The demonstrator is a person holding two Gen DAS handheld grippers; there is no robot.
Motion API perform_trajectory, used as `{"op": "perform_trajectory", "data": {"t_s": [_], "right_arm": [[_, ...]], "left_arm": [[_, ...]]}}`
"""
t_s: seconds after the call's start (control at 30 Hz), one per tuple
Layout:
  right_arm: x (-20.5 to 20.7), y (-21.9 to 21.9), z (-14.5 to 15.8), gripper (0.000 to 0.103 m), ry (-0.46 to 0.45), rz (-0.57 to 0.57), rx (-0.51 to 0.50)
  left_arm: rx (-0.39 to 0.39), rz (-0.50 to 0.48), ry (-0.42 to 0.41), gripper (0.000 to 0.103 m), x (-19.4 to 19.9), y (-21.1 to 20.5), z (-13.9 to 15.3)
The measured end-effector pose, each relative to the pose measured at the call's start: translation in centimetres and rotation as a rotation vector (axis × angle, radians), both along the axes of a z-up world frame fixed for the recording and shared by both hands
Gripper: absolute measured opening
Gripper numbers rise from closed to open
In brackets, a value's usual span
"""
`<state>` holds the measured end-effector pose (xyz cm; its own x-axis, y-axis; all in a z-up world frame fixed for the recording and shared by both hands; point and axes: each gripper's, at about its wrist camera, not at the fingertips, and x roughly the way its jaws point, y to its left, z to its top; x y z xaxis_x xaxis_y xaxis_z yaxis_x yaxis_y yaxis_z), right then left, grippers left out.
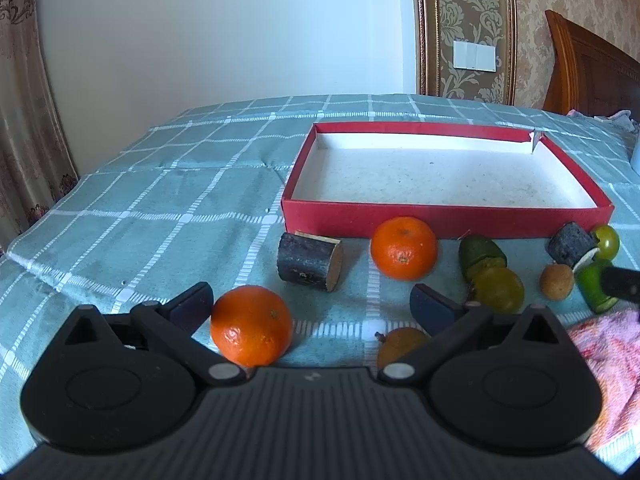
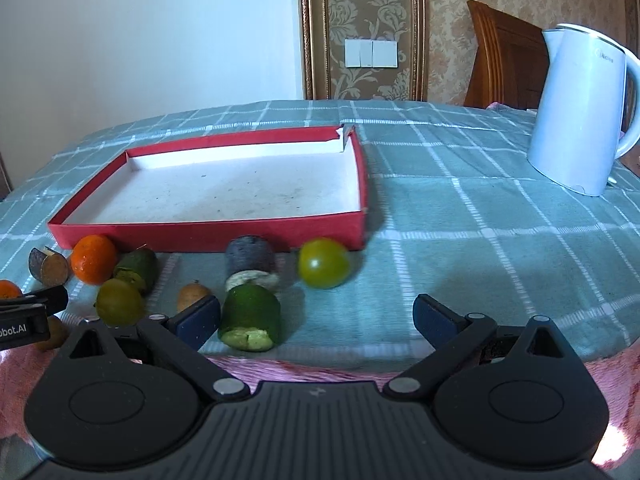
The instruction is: Organize fruits
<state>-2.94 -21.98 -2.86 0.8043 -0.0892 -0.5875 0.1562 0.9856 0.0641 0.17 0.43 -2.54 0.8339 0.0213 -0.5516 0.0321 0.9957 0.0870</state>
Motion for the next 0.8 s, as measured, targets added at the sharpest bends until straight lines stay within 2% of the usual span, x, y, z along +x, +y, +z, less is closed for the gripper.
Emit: {"op": "perform_trajectory", "data": {"t_s": [0.3,0.57,0.67,0.73,0.8], "right_arm": [[-1.4,-0.8,0.1,0.103,-0.022,0.041,0.014],[-1.0,0.7,-0.2,0.102,-0.031,0.104,0.039],[-0.4,1.1,-0.5,0.09,-0.018,0.11,0.038],[0.2,1.3,-0.9,0.078,0.011,0.114,0.043],[0.5,1.6,-1.3,0.076,0.021,0.111,0.035]], "left_arm": [[-0.042,-0.01,-0.011,0.103,-0.5,1.1,0.0],[-0.059,-0.008,-0.018,0.103,-0.9,1.8,0.1],[-0.075,-0.007,-0.022,0.103,-1.2,2.2,0.1],[-0.083,-0.004,-0.028,0.103,-1.4,2.5,0.1],[-0.088,-0.004,-0.034,0.103,-1.7,2.9,0.1]]}}
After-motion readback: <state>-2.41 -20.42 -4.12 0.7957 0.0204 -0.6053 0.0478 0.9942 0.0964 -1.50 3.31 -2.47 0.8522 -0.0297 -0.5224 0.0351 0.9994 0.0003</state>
